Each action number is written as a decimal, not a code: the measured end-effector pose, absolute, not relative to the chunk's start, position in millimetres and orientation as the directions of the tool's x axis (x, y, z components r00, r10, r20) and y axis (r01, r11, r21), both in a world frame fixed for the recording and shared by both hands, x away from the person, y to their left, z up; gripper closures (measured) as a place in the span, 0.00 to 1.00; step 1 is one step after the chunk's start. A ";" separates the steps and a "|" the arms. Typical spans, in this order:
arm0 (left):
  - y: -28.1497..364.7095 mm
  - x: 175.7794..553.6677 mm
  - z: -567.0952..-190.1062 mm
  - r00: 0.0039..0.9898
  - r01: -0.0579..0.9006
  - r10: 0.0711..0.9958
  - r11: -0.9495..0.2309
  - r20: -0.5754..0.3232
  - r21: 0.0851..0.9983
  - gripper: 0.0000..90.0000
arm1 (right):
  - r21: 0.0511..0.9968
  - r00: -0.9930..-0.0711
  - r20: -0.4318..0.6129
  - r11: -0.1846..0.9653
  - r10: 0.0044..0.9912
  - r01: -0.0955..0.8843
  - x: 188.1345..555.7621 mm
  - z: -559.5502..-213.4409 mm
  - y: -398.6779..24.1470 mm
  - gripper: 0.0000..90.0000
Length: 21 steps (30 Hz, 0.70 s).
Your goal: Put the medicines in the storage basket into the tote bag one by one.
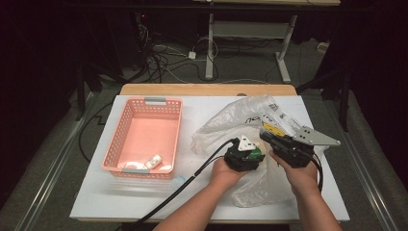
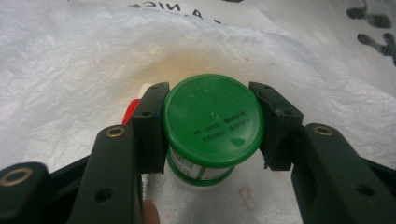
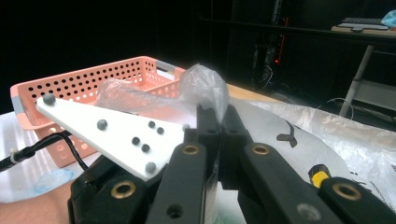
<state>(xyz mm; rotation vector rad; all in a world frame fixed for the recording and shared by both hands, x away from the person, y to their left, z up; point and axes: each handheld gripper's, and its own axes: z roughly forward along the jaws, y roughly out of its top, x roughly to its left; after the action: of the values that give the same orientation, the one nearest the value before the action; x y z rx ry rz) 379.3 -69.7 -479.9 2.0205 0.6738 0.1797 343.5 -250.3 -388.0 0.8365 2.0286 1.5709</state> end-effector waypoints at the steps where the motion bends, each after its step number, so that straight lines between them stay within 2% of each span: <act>1: -70.0 379.5 -480.8 0.836 0.389 0.529 -0.386 -0.144 0.836 0.55 | 0.966 -0.720 0.023 0.170 0.694 0.195 343.4 -388.0 -250.1 1.00; 11: -69.3 380.7 -482.9 0.842 0.398 0.516 -0.398 -0.157 0.827 0.54 | 0.964 -0.720 0.025 0.173 0.693 0.200 343.4 -388.9 -249.1 1.00; 15: -66.1 378.8 -480.5 0.843 0.416 0.506 -0.391 -0.185 0.821 0.45 | 0.964 -0.722 0.023 0.176 0.691 0.199 343.7 -389.2 -249.3 1.00; 21: -53.4 370.3 -477.2 0.844 0.417 0.499 -0.376 -0.198 0.828 0.37 | 0.963 -0.722 0.022 0.179 0.691 0.200 343.9 -390.1 -248.6 1.00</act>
<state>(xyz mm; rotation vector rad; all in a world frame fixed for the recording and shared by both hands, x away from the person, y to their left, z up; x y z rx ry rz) 370.3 -53.4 -477.2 2.0162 0.6724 0.1028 343.9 -248.6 -390.1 0.8382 2.0394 1.5644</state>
